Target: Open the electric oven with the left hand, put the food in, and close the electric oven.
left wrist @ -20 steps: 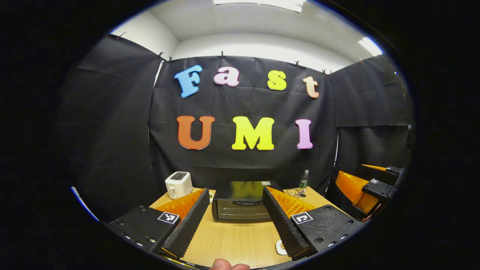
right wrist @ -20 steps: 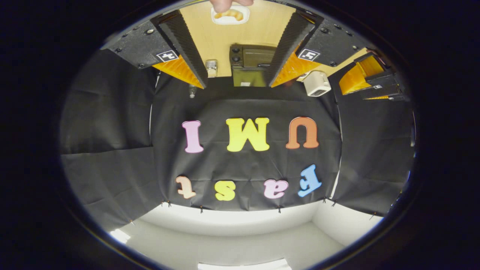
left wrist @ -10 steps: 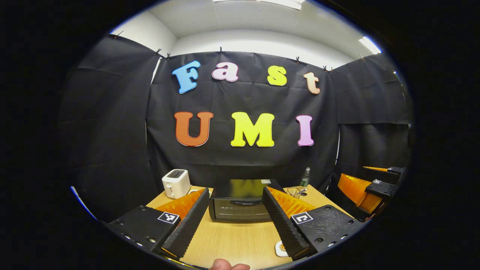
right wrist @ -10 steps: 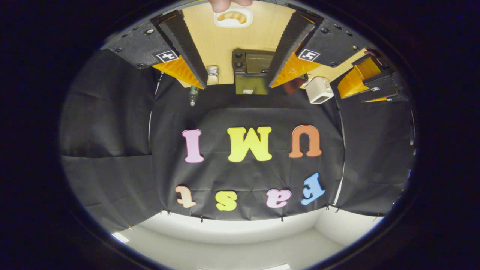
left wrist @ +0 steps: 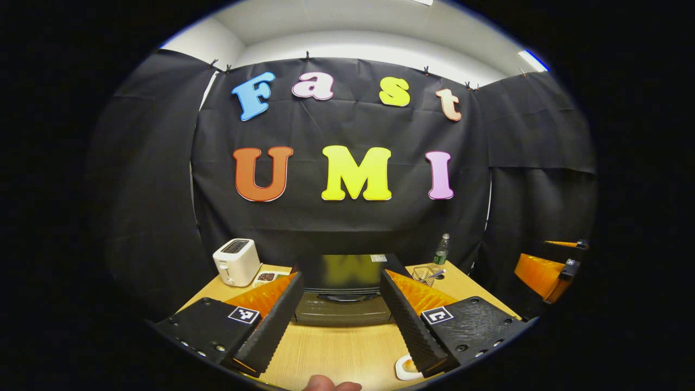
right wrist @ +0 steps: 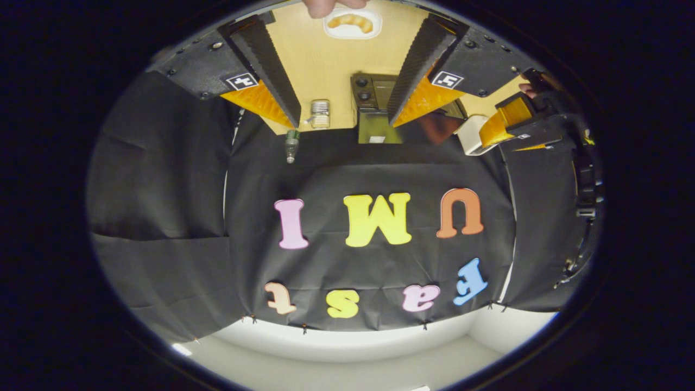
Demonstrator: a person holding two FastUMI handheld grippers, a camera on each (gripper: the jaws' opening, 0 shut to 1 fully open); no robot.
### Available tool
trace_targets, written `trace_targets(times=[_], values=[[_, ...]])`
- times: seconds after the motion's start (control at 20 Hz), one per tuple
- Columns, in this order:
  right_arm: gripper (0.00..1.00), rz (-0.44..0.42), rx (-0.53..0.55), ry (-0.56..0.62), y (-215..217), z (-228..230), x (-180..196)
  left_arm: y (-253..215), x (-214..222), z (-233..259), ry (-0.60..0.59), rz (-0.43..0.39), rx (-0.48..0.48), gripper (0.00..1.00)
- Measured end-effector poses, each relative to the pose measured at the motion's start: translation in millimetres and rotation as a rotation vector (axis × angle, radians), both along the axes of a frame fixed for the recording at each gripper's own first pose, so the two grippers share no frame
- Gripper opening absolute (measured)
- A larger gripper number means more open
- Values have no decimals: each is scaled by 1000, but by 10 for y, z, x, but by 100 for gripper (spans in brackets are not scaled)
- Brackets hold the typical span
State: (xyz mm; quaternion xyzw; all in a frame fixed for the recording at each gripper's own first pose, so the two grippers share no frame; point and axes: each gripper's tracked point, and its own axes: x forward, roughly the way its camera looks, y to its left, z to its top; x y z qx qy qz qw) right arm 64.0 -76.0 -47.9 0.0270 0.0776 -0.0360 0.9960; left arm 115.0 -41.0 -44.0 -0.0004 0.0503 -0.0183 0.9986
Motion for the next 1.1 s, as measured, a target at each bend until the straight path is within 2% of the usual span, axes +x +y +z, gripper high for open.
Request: trace_targets(times=[0.15, 0.35, 0.55, 0.8, 1.1], values=[[100, -5, 28, 35, -135, -166, 140, -81, 391, -188, 41, -27, 15, 93], [99, -16, 39, 80, -339, -343, 314, -156, 882, -583, 162, -43, 7, 94], [98, -38, 41, 128, -579, -498, 461, -170, 1280, -948, 244, -29, -6, 94], [98, -61, 48, 149, -880, -597, 636, -167, 1505, -1334, 322, -8, 10, 94], [97, -62, 58, 171, -955, -695, 663, -111, 1529, -1595, 360, 11, 50, 94]])
